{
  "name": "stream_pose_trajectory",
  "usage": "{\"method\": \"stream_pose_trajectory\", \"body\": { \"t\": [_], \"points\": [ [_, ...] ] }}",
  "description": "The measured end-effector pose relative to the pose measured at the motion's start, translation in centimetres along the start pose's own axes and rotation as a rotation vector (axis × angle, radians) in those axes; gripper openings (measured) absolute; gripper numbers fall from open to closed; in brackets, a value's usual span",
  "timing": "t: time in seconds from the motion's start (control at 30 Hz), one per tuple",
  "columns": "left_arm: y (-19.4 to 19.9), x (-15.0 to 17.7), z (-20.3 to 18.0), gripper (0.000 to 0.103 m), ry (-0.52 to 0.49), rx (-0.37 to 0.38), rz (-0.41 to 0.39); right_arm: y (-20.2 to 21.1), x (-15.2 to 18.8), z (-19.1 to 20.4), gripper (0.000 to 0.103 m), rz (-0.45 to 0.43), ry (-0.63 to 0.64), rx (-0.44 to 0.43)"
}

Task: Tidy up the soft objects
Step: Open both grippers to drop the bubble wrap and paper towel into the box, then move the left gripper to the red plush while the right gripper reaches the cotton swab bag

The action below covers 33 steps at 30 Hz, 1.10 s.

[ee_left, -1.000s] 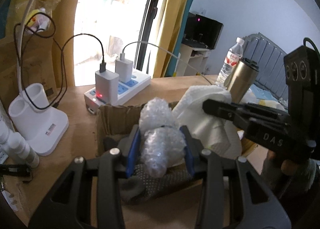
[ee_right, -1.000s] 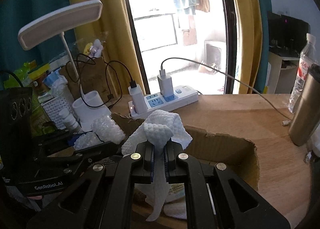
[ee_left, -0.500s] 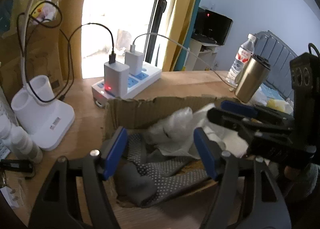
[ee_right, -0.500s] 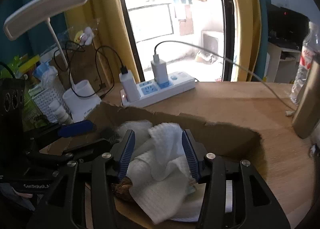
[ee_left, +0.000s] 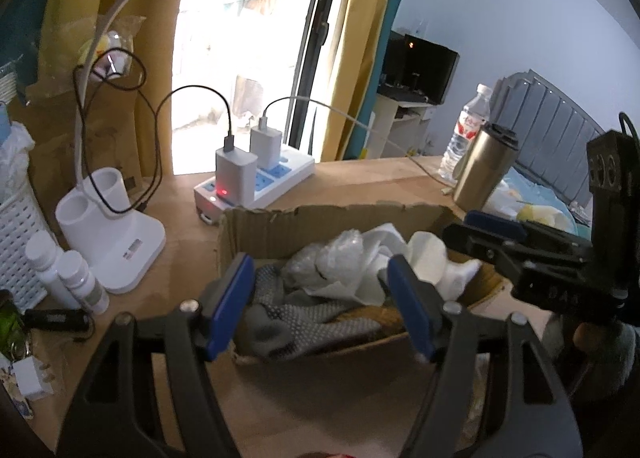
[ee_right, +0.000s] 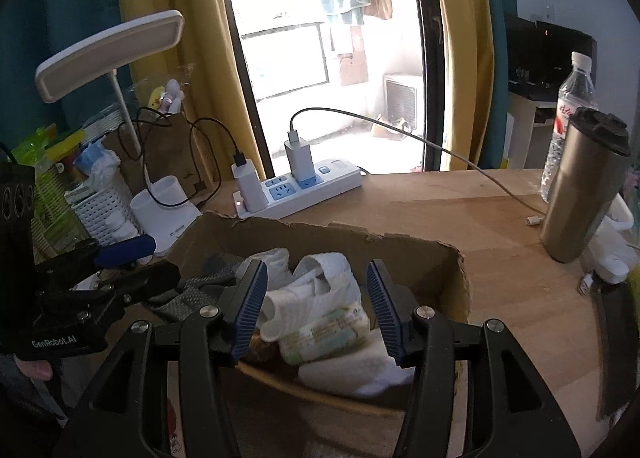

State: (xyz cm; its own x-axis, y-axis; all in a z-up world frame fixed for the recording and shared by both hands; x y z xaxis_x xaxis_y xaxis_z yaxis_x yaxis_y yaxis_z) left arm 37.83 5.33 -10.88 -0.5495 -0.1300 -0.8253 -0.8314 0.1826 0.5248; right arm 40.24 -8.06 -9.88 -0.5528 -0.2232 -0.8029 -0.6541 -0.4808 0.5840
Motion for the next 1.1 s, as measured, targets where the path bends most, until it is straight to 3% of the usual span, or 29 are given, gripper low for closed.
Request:
{"method": "stream_pose_trajectory", "body": {
  "t": [0.43, 0.73, 0.83, 1.1],
  "points": [
    [3.3, 0.7, -1.1, 0.071, -0.006, -0.012, -0.033, 3.8, 0.5, 1.8, 0.057, -0.030, 0.030, -0.007],
    [5.4, 1.4, -1.5, 0.071, 0.000, -0.015, -0.052, 5.9, 1.6, 2.6, 0.066, -0.038, 0.042, -0.003],
    [6.0, 1.9, -1.5, 0.082, 0.002, -0.019, -0.053, 6.4, 2.0, 2.7, 0.067, -0.039, 0.041, 0.000],
    [7.1, 3.1, -1.9, 0.083, 0.004, -0.023, -0.051, 7.5, 3.1, 2.9, 0.067, -0.039, 0.037, 0.001]
  ]
}}
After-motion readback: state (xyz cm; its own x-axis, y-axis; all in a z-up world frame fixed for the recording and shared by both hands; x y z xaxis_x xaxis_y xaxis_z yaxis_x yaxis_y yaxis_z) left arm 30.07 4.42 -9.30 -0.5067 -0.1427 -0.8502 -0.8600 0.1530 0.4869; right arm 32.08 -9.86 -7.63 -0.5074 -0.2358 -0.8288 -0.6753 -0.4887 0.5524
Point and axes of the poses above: each gripper's, at about its wrist camera, not at the fingertips, and y roughly against the way its jaws point, z to its left, x to its underside, the point moved 9 cm from there along -y, roughly the way its jaws point
